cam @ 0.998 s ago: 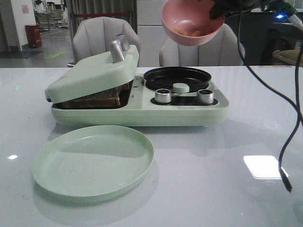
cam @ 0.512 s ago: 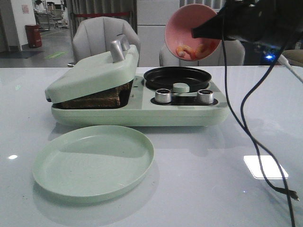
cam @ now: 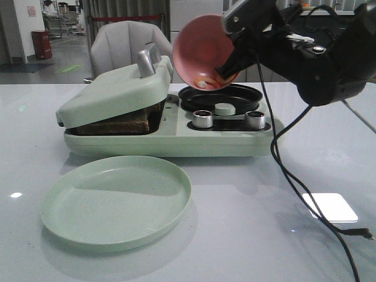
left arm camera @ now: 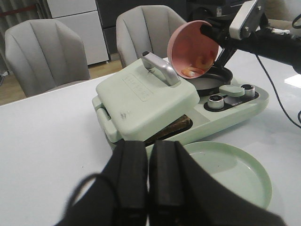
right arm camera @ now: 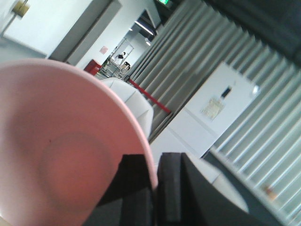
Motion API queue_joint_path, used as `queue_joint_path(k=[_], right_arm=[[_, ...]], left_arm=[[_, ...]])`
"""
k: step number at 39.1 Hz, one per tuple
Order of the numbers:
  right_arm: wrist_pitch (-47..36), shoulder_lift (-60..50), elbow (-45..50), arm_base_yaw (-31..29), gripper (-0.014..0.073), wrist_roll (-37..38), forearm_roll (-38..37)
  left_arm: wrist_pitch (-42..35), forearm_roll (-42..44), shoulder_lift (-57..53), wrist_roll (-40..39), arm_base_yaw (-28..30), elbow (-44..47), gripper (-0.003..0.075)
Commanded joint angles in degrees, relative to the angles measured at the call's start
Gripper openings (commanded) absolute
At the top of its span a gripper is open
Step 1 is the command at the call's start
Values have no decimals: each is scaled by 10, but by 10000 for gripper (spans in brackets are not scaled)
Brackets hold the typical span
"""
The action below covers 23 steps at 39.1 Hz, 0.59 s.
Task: Make breakfast with bread and shrimp
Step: 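Tilt the pink bowl with the right gripper to pour shrimp into pan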
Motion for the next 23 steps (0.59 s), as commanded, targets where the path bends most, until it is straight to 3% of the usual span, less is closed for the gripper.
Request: queue_joint_path(k=[1,6,23], right_arm=[[-101,-35,-16,-1,143,-132,-14],[-101,-35,-16,-2,143,-223,-14],[-99,-37,-59,-10,143,-293,-32]], left_arm=[[-38,-12,6,-7,-2,-16,114],[-38,-12,6,-7,-2,-16,114],[-38,-12,6,-7,-2,-16,114]])
